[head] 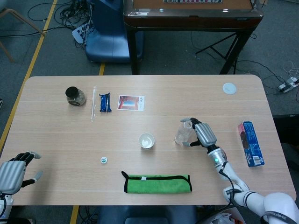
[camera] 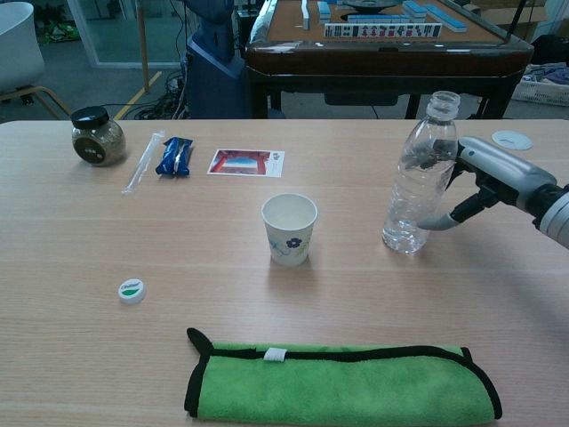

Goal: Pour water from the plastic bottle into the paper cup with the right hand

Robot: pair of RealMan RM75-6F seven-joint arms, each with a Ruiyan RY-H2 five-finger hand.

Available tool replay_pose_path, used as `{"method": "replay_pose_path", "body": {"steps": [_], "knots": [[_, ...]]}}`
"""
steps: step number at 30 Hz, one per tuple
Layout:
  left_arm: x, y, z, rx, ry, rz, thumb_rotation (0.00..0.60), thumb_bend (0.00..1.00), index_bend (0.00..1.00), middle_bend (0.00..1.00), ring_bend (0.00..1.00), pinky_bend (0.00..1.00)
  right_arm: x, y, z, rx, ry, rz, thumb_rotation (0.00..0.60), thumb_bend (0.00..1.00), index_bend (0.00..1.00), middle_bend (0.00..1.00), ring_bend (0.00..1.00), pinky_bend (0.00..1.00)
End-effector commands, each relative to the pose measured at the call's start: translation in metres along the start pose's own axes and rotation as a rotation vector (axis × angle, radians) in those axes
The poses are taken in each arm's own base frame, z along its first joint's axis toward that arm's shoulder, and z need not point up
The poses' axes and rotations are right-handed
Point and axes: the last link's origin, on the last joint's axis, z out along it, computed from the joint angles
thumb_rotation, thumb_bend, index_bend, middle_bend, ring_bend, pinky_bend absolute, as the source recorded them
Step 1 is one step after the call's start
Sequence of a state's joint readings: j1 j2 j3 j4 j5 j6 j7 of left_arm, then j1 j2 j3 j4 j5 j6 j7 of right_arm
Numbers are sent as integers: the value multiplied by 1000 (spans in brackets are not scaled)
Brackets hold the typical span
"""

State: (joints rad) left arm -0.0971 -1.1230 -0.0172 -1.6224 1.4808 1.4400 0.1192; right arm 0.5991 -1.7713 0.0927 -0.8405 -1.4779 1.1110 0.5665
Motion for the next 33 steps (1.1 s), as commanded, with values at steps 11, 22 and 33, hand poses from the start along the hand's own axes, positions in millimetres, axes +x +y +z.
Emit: {"method": "replay_pose_path", "body": {"steps": [11,22,33], "knots": [[-2,2,0,-14,-6,7,600,229,376,332,316,506,43,6,-28,-15,49,-117,600,0,218,208,157,363],[-4,9,0,-60,3,9,600,229,382,332,316,506,90,16,-93,-102,37,-399,600,0,218,213,157,363],[-11,18,0,-104,7,0,600,229,382,332,316,507,112,38,-161,-212,46,-413,600,0,218,232,157,344]]}}
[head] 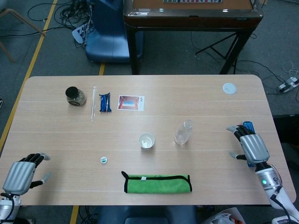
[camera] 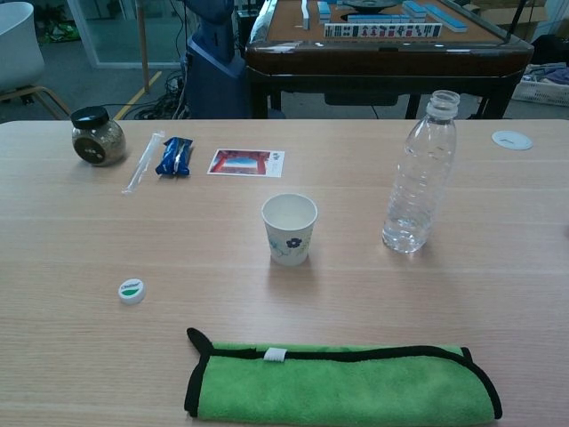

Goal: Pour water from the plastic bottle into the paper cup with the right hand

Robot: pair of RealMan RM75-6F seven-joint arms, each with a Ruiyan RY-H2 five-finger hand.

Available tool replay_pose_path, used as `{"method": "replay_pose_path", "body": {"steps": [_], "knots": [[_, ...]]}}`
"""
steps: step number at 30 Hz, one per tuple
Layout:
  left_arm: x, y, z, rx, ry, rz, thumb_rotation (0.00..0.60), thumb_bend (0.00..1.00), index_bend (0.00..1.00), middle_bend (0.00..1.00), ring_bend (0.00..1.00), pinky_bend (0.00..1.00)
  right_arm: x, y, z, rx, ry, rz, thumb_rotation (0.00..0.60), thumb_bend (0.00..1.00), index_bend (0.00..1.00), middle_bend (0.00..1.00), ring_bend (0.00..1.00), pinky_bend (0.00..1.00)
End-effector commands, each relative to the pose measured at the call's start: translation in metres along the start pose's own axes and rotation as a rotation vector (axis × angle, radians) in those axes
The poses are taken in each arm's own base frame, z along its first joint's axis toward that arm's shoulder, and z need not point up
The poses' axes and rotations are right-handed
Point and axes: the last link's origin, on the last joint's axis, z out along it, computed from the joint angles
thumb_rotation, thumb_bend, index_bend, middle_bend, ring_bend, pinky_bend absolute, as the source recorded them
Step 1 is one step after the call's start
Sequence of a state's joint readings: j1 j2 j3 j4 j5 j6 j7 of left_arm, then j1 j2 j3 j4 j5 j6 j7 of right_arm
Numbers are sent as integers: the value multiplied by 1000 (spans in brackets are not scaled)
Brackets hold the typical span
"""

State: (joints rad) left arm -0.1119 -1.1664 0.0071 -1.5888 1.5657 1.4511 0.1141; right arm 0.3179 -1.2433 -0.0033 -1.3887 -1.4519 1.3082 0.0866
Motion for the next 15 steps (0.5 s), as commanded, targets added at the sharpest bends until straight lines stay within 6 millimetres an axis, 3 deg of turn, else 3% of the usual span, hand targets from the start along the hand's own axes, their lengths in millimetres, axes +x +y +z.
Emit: {"method": "replay_pose_path", "body": {"steps": [1,8,15], "knots": [[-1,2,0,-9,6,1,600,229,383,332,316,508,1,9,-18,-17,-9,10,600,0,218,232,157,343],[-4,4,2,-31,36,-12,600,229,397,332,316,523,8,13,-48,-19,56,-16,600,0,218,245,157,341],[-6,2,2,-30,35,-12,600,229,403,332,316,525,17,4,-61,-16,72,-43,600,0,218,257,157,341]]}}
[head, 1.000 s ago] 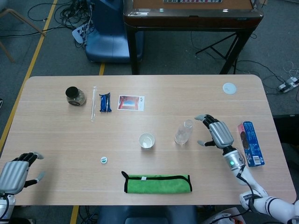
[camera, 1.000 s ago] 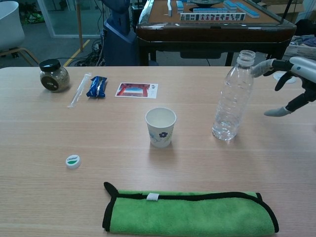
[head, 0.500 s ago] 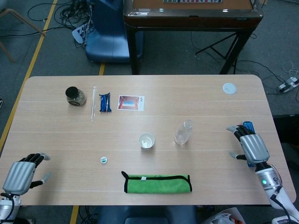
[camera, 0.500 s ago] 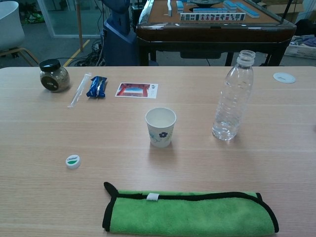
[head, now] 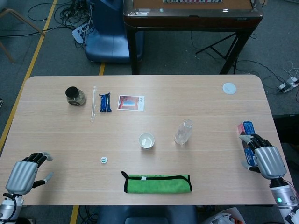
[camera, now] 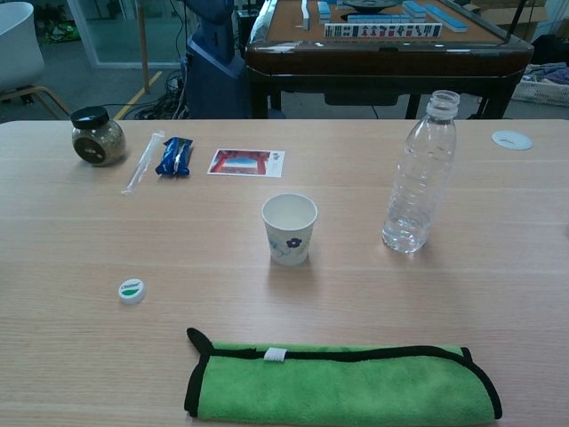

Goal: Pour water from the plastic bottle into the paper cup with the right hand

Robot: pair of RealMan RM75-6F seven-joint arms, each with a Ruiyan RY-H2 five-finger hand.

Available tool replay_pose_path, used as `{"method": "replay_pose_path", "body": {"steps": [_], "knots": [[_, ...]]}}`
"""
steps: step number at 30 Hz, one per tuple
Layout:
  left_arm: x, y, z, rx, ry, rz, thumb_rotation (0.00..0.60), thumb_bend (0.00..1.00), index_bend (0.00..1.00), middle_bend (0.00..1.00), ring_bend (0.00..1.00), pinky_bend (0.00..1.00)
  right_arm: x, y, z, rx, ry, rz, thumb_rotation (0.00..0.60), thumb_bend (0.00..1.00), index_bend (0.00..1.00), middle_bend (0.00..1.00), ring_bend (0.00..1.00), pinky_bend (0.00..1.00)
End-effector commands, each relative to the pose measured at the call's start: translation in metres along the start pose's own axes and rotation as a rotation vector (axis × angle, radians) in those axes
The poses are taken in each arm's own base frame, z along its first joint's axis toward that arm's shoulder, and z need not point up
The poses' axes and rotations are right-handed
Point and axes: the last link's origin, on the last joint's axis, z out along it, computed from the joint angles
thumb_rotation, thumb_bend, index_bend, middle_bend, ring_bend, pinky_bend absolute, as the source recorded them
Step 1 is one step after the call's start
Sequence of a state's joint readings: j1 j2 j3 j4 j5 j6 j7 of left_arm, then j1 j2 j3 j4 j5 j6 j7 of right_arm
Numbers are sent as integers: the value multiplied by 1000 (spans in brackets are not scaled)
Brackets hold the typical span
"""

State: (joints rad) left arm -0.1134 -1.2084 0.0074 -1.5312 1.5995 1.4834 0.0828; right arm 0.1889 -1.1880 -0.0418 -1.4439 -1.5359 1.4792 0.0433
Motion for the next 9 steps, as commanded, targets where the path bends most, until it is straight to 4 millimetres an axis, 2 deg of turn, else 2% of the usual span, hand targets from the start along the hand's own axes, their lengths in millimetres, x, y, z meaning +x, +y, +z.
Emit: {"method": "replay_pose_path", "body": {"steps": [1,9], "knots": [[0,0,0,0,-2,1,600,229,403,332,316,525,5,-3,-7,3,0,0,600,0,218,257,157,341],[-5,-1,2,6,-21,-3,600,229,404,332,316,525,3,-1,-4,-6,-14,4,600,0,218,261,157,341]]}}
